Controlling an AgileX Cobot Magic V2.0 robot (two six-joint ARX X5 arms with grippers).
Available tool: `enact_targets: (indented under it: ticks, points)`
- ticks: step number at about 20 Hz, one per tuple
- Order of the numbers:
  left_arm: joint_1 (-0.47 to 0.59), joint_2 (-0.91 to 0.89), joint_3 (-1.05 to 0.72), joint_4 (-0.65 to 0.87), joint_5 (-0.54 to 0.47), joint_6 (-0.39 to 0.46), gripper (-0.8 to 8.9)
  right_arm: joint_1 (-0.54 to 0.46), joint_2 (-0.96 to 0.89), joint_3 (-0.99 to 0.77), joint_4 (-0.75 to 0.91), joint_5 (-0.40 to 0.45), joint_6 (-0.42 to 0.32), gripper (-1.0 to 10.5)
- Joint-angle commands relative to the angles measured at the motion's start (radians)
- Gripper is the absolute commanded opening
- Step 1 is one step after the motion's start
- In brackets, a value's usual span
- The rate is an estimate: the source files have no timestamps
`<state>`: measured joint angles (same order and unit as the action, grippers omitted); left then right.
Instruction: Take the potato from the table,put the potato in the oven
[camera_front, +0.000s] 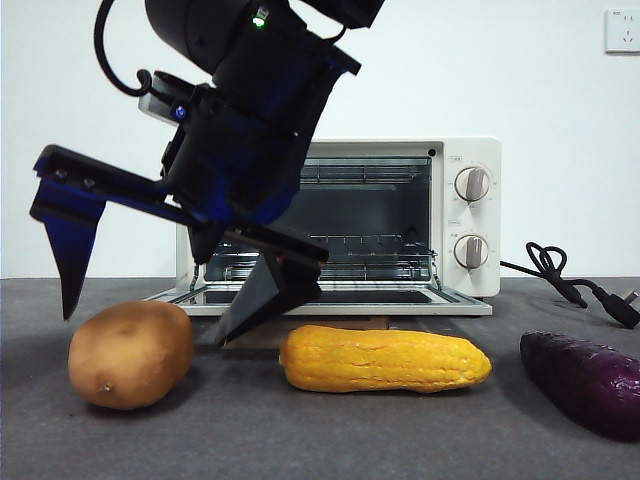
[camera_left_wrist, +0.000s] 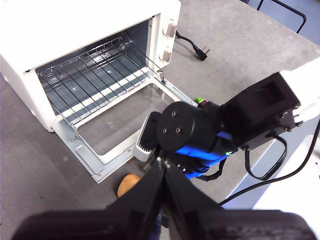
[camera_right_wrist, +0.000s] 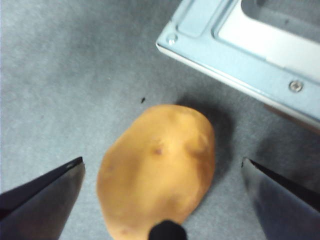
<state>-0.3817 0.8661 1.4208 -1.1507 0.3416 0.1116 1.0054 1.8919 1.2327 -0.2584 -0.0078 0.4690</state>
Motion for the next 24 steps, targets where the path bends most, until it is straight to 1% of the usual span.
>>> enact_targets:
  ticks: [1, 2, 3, 5, 7, 8, 11, 13, 16, 17, 19, 20, 21, 24]
  points:
    - [0.0, -0.005, -0.006, 0.002, 0.002, -0.003, -0.08, 0.006, 0.042, 0.002, 0.007, -0.033, 0.035, 6.6]
    - [0.0, -0.005, -0.006, 0.0, 0.002, -0.003, -0.08, 0.008, 0.046, 0.002, 0.005, -0.032, 0.035, 6.1]
    - [0.0, -0.005, -0.006, -0.003, 0.002, -0.002, -0.08, 0.012, 0.046, 0.002, 0.008, -0.01, 0.034, 5.4]
    - [0.0, -0.005, -0.006, -0.005, 0.002, 0.003, -0.08, 0.021, 0.046, 0.002, 0.048, -0.008, 0.02, 3.6]
    - [0.0, -0.005, -0.006, -0.008, 0.002, 0.006, -0.08, 0.021, 0.045, 0.002, 0.053, -0.014, 0.02, 1.3]
    - [0.0, -0.005, -0.006, -0.011, 0.002, 0.014, -0.08, 0.024, 0.045, 0.002, 0.048, -0.019, 0.019, 0.0]
    - [0.0, -0.005, -0.006, -0.011, -0.002, 0.022, -0.08, 0.039, 0.043, 0.002, 0.045, -0.015, 0.011, -0.1]
    - [0.0, -0.004, -0.006, -0.01, -0.006, 0.025, -0.08, 0.039, 0.01, 0.002, 0.043, -0.014, 0.0, -0.1]
    - [0.001, -0.004, -0.006, -0.011, -0.089, 0.04, -0.08, 0.039, -0.089, 0.002, 0.044, -0.002, -0.051, -0.1]
    - [0.001, -0.004, -0.006, -0.011, -0.109, 0.041, -0.08, 0.037, -0.123, 0.002, 0.045, 0.035, -0.076, -0.1]
    - [0.001, -0.004, -0.006, -0.013, -0.112, 0.041, -0.08, 0.017, -0.192, 0.002, 0.047, 0.144, -0.144, -0.1]
    - [0.001, -0.004, -0.006, -0.017, -0.112, 0.041, -0.08, -0.011, -0.217, 0.002, 0.05, 0.197, -0.175, -0.1]
    - [0.001, -0.004, -0.006, -0.021, -0.106, 0.041, -0.08, -0.048, -0.224, 0.002, 0.056, 0.213, -0.18, -0.1]
    - [0.001, -0.005, -0.006, -0.033, -0.103, 0.041, -0.08, -0.184, -0.216, 0.002, 0.077, 0.216, -0.175, -0.1]
